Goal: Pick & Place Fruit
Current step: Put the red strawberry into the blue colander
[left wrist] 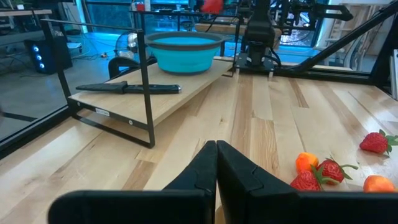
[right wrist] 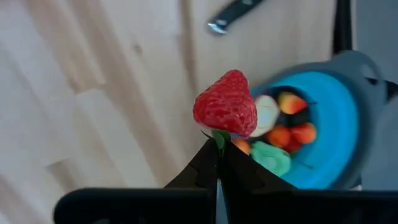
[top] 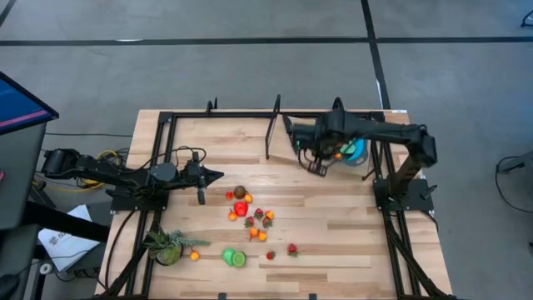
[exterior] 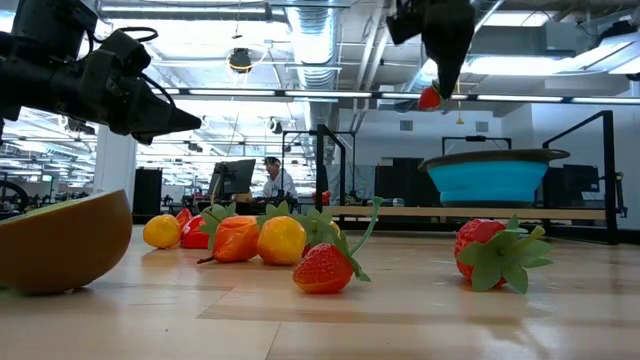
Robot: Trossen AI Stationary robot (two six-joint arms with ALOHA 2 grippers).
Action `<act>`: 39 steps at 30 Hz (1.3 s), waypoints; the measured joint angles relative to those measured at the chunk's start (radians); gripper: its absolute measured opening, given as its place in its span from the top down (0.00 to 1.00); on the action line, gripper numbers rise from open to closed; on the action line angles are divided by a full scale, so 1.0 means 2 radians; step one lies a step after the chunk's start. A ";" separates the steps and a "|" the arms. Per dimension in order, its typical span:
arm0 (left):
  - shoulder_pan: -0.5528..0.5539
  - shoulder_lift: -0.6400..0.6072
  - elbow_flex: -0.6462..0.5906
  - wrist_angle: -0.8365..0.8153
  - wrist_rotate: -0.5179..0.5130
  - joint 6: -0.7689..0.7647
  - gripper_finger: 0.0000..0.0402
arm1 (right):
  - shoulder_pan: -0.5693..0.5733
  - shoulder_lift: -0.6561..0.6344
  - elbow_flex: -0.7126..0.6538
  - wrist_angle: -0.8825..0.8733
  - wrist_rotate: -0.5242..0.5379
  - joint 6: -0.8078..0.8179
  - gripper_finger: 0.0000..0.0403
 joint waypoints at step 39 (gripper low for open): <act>0.000 0.000 0.000 0.000 0.000 0.000 1.00 | -0.223 0.003 -0.081 0.034 0.010 -0.114 0.75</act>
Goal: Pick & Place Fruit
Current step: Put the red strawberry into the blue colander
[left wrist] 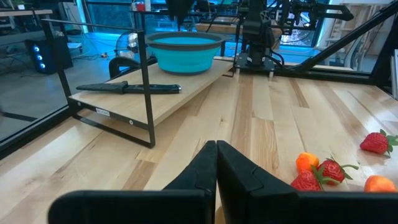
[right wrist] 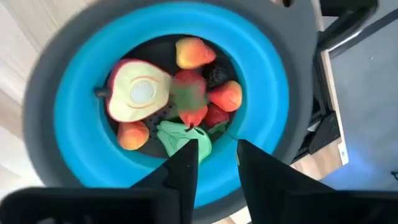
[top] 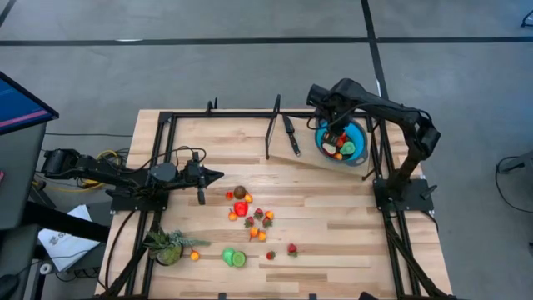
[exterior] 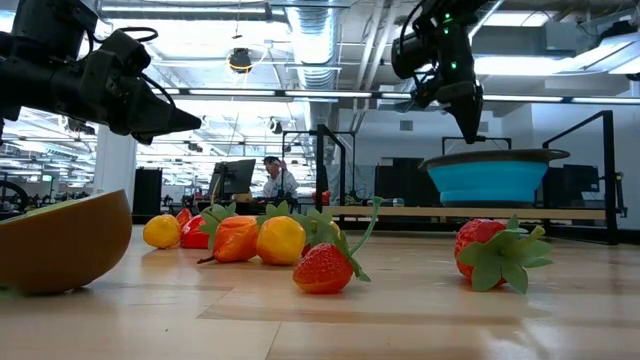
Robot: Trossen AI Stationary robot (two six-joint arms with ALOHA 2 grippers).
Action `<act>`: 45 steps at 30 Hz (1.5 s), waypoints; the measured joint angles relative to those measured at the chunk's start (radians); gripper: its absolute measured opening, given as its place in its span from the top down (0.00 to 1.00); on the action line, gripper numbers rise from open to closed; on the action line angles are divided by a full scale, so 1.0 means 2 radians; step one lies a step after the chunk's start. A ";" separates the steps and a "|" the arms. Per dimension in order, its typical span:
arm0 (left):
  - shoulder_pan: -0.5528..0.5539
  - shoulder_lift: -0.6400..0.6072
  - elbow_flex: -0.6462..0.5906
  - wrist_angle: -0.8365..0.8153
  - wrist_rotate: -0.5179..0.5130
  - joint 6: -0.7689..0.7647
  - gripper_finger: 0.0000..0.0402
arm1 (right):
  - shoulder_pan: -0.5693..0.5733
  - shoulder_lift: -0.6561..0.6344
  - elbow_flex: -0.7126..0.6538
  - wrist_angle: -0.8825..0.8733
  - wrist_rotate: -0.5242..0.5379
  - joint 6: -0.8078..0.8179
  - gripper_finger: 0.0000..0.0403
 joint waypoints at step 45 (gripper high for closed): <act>0.000 0.000 0.000 0.000 0.000 0.000 1.00 | 0.406 -0.077 -0.271 0.487 -0.054 0.260 1.00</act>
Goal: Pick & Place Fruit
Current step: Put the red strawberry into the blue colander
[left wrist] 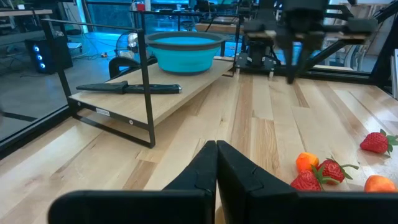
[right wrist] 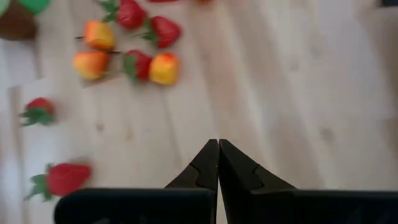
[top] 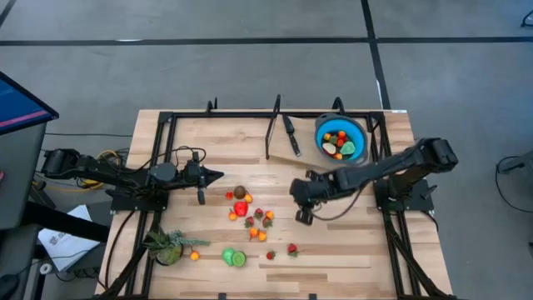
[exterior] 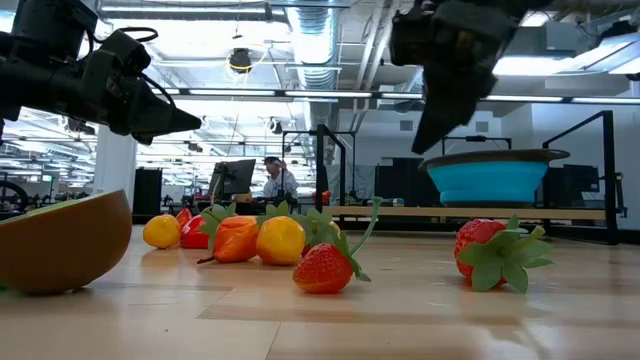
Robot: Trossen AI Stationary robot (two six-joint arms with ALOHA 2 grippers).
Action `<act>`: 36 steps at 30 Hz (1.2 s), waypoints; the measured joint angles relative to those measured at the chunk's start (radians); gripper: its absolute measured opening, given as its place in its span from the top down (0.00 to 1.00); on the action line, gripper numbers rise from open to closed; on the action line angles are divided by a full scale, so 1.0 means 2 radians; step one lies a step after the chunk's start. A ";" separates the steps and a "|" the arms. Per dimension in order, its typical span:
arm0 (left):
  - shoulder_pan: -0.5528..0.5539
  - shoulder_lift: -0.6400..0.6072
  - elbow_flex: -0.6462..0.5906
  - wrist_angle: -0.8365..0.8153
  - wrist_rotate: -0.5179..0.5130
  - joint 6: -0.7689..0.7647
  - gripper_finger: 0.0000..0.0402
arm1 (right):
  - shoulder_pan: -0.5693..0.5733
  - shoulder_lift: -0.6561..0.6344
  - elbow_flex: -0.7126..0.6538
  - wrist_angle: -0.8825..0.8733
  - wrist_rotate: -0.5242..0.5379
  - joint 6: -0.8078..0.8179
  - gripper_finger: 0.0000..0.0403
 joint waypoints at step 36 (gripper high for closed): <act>0.000 0.000 0.000 0.000 0.000 0.000 1.00 | 0.138 0.000 -0.062 0.059 0.055 0.163 1.00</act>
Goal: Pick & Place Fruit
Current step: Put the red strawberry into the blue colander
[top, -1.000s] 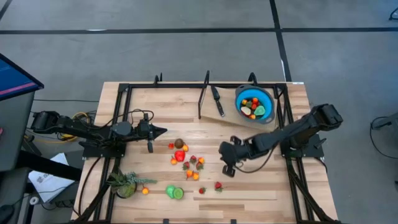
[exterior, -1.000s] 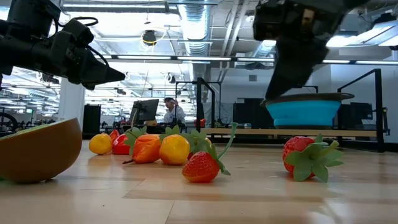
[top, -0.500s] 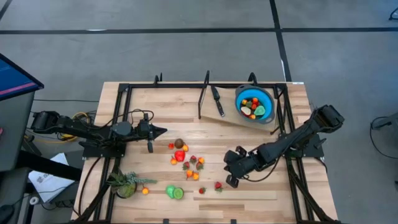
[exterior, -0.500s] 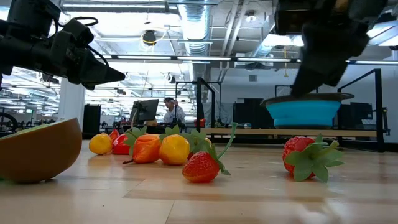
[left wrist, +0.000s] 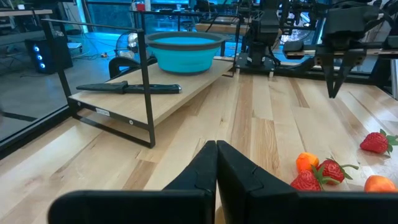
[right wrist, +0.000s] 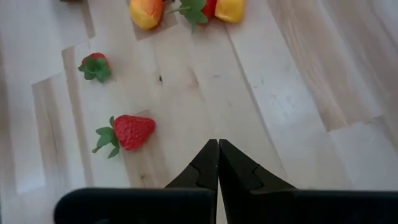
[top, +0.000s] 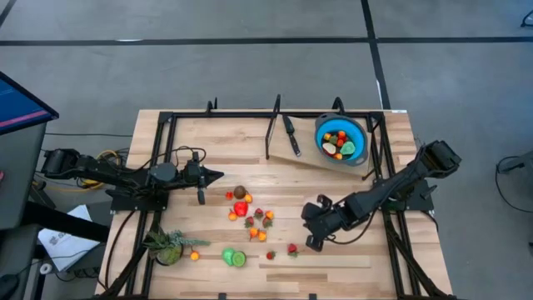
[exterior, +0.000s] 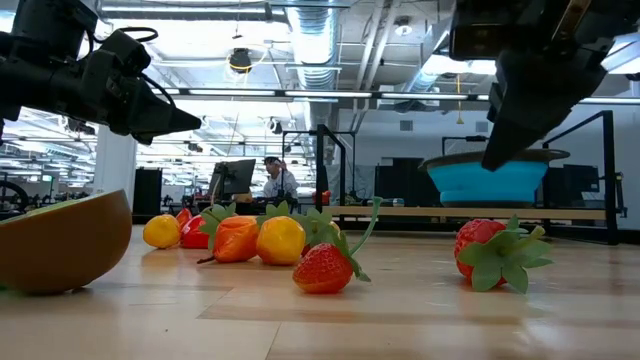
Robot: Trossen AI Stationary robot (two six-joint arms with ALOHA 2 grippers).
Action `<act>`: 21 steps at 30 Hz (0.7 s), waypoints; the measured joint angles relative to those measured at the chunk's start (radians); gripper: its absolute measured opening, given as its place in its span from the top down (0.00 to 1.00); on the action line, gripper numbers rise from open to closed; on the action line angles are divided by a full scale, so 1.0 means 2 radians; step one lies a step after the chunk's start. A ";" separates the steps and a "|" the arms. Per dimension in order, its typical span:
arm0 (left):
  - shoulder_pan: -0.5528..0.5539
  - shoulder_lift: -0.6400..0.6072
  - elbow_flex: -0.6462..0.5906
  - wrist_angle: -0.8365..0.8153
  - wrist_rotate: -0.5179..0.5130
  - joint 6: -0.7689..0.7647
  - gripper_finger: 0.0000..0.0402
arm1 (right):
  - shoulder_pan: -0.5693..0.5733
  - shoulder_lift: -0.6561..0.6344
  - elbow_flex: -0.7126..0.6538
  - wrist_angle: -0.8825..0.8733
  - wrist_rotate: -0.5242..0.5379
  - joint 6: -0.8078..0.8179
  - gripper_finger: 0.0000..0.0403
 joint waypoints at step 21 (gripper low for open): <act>0.000 0.000 0.000 0.000 0.000 0.000 1.00 | -0.047 0.000 0.000 0.003 -0.003 -0.067 1.00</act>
